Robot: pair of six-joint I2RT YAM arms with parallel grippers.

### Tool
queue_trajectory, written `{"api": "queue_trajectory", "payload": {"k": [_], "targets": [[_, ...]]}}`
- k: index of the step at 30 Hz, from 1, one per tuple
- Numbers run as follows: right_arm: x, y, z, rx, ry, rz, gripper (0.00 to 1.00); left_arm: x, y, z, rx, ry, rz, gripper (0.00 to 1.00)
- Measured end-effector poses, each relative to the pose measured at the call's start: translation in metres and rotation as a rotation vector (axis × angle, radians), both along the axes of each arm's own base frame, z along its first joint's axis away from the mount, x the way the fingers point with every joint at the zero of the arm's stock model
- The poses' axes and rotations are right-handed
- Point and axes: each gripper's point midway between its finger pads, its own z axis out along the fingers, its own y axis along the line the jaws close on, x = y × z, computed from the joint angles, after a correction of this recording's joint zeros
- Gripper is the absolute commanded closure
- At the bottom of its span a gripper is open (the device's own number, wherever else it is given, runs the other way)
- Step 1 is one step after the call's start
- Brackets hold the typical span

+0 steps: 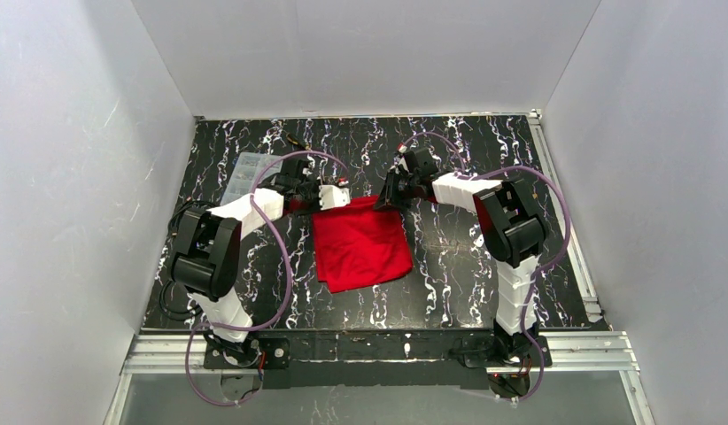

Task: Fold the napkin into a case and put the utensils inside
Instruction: Turn over the upper triangle folded napkin at the center of the board.

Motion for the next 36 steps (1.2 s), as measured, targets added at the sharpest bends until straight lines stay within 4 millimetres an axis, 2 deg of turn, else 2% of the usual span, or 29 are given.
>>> {"api": "queue_trajectory", "payload": {"k": [5,6,7,9,16,24,30,36], "targets": [[0.000,0.000,-0.004,-0.004,0.009,0.000,0.76,-0.012,0.000,-0.012,0.020,0.032,-0.061,0.68],[-0.001,0.000,-0.005,-0.004,0.010,-0.001,0.76,-0.016,0.000,-0.014,0.024,0.046,-0.074,0.66],[-0.001,0.000,-0.005,-0.004,0.011,-0.001,0.76,-0.019,0.000,-0.016,0.026,0.057,-0.083,0.57],[0.000,0.000,-0.004,-0.003,0.011,-0.002,0.76,-0.023,-0.002,-0.018,0.024,0.073,-0.107,0.53],[-0.001,0.000,-0.004,-0.001,0.014,-0.005,0.76,-0.022,-0.009,-0.016,0.006,0.055,-0.133,0.54],[-0.001,0.002,-0.003,0.010,0.026,-0.011,0.78,-0.023,-0.005,-0.021,0.018,-0.007,-0.147,0.54],[-0.001,0.002,-0.003,0.013,0.028,-0.014,0.79,-0.016,-0.007,-0.015,0.002,-0.037,-0.125,0.54],[-0.001,0.003,-0.002,0.019,0.032,-0.016,0.80,-0.014,-0.008,0.000,-0.027,-0.096,-0.103,0.53]]}}
